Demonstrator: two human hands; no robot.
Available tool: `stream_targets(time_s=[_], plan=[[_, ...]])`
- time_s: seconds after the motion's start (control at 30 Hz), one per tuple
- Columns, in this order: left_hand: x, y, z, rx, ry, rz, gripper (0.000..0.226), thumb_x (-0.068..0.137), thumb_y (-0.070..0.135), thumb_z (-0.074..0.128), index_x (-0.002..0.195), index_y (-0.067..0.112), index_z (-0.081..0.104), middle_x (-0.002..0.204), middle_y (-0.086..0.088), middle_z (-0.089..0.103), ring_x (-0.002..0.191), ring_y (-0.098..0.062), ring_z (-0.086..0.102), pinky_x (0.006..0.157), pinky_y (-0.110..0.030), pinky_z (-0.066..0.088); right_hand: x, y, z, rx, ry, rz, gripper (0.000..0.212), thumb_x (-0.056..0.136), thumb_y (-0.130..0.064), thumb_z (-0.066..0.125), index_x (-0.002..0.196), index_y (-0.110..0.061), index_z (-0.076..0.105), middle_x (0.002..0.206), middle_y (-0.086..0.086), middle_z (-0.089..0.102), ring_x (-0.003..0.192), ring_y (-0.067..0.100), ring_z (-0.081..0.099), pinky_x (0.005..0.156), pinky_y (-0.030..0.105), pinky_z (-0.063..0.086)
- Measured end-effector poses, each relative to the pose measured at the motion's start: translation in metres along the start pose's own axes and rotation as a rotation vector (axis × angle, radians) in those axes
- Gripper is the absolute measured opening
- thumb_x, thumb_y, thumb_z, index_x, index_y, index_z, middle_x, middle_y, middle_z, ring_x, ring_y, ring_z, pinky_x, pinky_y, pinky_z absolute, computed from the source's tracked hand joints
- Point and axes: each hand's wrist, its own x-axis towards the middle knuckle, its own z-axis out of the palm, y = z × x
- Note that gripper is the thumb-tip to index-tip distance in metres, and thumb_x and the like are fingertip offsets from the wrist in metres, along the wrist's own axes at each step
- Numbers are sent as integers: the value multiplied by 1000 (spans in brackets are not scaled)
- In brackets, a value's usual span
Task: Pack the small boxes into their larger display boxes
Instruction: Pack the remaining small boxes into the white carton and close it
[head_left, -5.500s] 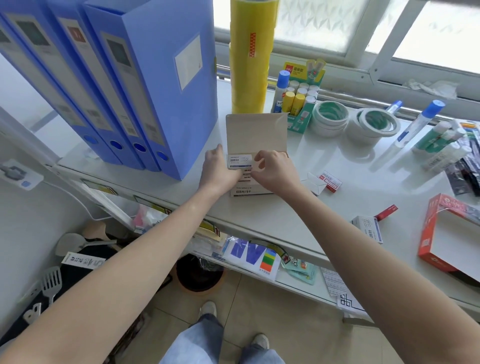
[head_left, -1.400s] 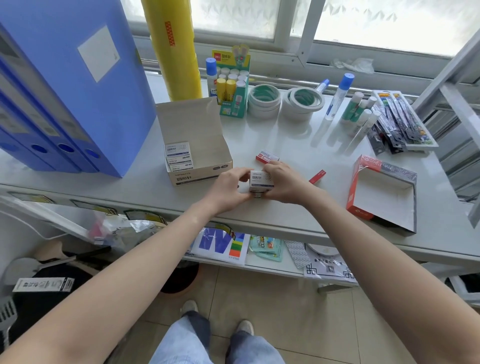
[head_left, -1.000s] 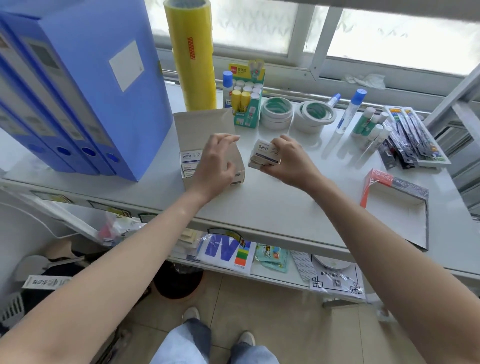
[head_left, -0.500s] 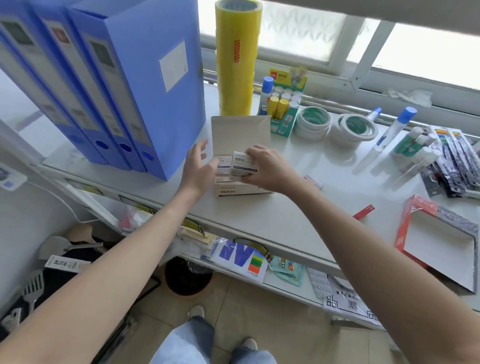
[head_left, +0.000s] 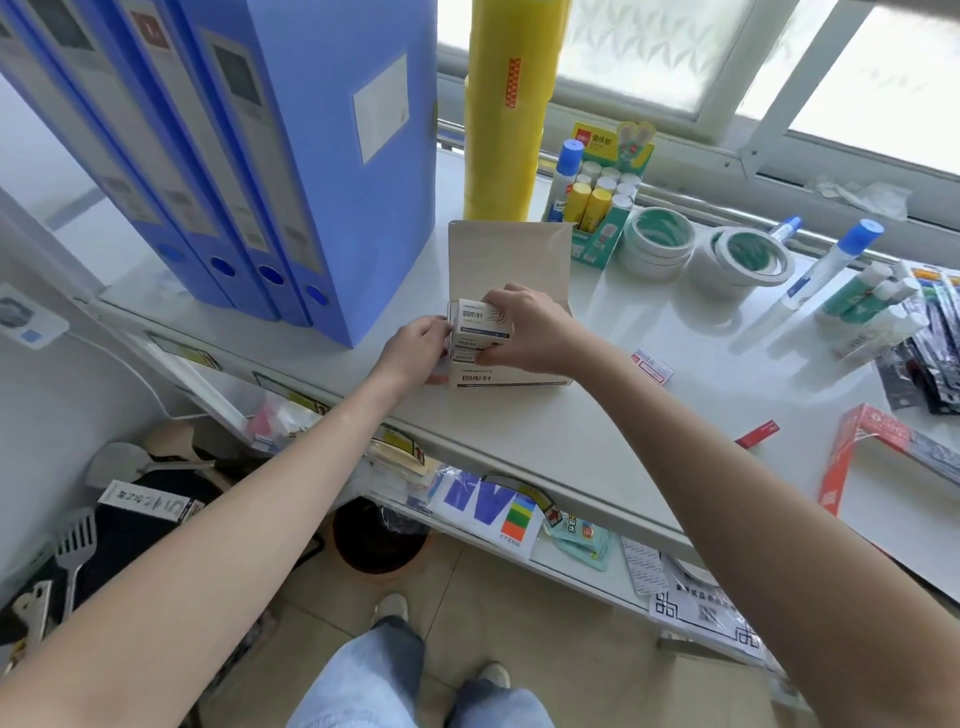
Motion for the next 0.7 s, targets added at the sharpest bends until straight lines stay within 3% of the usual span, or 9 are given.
stream_targets(time_s=[0.07, 0.23, 0.3, 0.4, 0.47, 0.57, 0.7], plan=[[1, 0, 2, -8, -2, 0, 41, 93, 29, 27, 110, 18, 63, 112, -12, 66, 102, -28, 63, 75, -38, 59, 1, 1, -1, -8, -15, 6, 46, 73, -27, 75, 111, -11, 57, 105, 9, 53, 88, 19, 45, 73, 26, 33], [1, -5, 0, 74, -5, 43, 35, 93, 32, 35, 112, 22, 62, 112, -8, 68, 102, -27, 65, 84, -45, 57, 4, 2, -2, -37, -63, 8, 47, 73, -29, 74, 113, -12, 55, 99, 2, 46, 89, 19, 44, 74, 27, 33], [1, -4, 0, 105, -8, 68, 34, 94, 30, 35, 113, 23, 63, 110, -6, 69, 95, -23, 67, 78, -36, 59, 4, 2, -1, -65, -68, 19, 47, 74, -29, 73, 114, -12, 55, 101, 3, 47, 91, 20, 45, 74, 27, 32], [5, -6, 3, 93, -1, 82, 36, 97, 23, 33, 116, 18, 63, 109, -5, 68, 82, -13, 66, 58, -14, 55, 4, 3, 0, -74, -84, 36, 48, 75, -28, 72, 116, -11, 53, 102, 3, 42, 97, 25, 49, 77, 28, 37], [6, -8, 5, 80, -2, 81, 38, 97, 23, 30, 114, 15, 63, 111, -8, 68, 84, -16, 67, 59, -17, 55, 4, 2, 3, -37, -104, 53, 50, 76, -27, 72, 118, -10, 50, 108, 6, 41, 99, 29, 52, 84, 33, 44], [4, -7, 8, 141, 33, 64, 44, 98, 28, 24, 111, 12, 63, 104, -6, 65, 84, -17, 60, 59, -17, 43, 4, 3, 7, 9, -125, 81, 55, 78, -27, 72, 124, -9, 46, 121, 12, 39, 101, 32, 55, 95, 41, 47], [6, -7, 9, 139, 32, 45, 49, 98, 34, 21, 112, 12, 62, 109, -9, 67, 95, -22, 61, 62, -18, 44, 0, 5, 8, 105, -97, 87, 66, 77, -24, 73, 131, -13, 37, 126, 13, 38, 108, 31, 53, 97, 39, 46]])
